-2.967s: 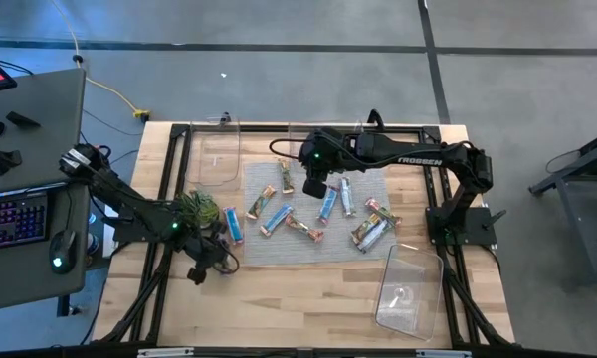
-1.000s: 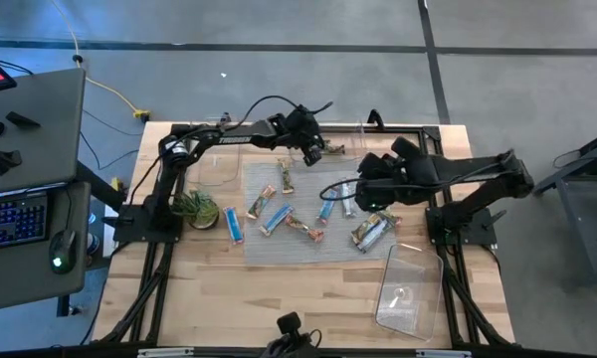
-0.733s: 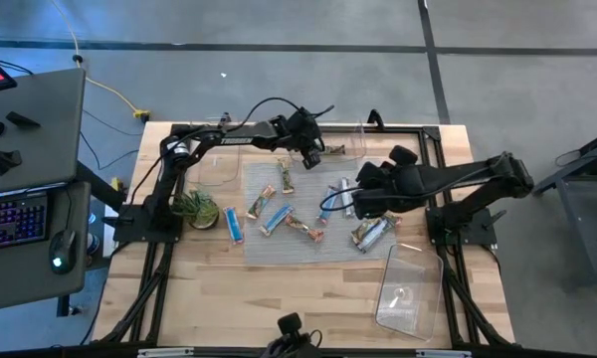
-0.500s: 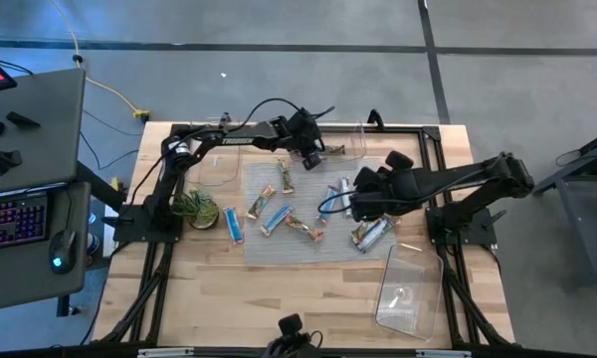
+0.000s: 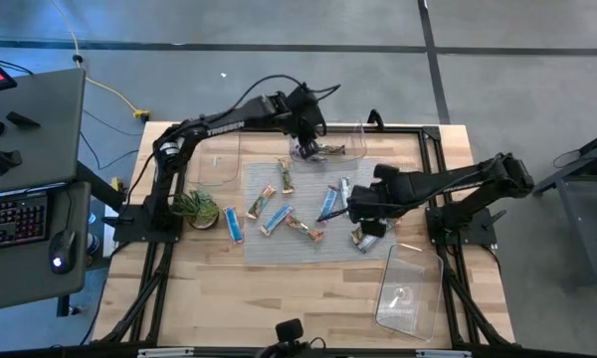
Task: Pick and place Granola Bars by type
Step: Put the blue granola bar into the right transparent bin
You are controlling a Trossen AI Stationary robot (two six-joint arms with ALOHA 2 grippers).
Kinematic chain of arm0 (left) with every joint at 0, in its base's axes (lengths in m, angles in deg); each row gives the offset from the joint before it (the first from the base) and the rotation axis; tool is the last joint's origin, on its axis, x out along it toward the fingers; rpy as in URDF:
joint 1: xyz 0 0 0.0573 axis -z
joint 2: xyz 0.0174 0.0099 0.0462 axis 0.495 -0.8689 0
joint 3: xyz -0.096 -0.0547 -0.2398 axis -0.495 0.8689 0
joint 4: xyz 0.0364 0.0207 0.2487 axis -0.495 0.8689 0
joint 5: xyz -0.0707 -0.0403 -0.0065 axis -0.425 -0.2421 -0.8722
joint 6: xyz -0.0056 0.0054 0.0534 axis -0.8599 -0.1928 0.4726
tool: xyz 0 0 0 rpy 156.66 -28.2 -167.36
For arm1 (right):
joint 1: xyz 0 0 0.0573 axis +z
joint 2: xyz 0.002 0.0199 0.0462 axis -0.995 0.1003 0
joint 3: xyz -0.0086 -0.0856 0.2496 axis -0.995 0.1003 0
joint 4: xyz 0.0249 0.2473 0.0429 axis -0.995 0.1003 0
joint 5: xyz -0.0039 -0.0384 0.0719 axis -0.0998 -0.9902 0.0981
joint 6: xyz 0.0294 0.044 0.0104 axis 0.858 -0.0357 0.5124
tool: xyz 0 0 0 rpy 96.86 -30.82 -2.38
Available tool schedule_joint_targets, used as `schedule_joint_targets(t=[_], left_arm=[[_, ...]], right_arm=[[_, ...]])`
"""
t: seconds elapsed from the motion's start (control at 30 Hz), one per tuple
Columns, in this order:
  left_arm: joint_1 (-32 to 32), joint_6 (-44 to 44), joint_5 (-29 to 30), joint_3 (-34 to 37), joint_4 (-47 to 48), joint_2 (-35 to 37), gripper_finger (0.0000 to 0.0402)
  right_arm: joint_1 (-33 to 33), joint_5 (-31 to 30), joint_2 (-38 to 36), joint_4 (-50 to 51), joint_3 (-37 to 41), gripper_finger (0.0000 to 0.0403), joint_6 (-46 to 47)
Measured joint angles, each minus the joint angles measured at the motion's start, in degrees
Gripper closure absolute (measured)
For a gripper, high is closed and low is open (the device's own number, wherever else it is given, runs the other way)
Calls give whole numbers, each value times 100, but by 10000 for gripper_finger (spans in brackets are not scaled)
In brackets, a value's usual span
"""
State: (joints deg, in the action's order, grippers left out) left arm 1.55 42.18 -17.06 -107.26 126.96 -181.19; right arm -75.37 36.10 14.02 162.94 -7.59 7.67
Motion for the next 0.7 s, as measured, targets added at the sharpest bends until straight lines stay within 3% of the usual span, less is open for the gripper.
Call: schedule_joint_targets(t=[0.13, 0.3, 0.53, 0.7], left_arm=[[0, 121, 8, -669, 900, 13, 324], [0, 366, 10, -1350, 1996, 15, 324], [0, 616, -27, -1704, 3207, 66, 328], [0, 613, -66, -1704, 3828, 365, 352]], right_arm=[[157, 1243, -2, -503, 115, 320, -289], [424, 2117, -2, -1458, 461, 320, -615], [631, 2325, -4, -1829, 885, 320, -166], [628, 2315, -3, -2067, 1305, 320, -360]])
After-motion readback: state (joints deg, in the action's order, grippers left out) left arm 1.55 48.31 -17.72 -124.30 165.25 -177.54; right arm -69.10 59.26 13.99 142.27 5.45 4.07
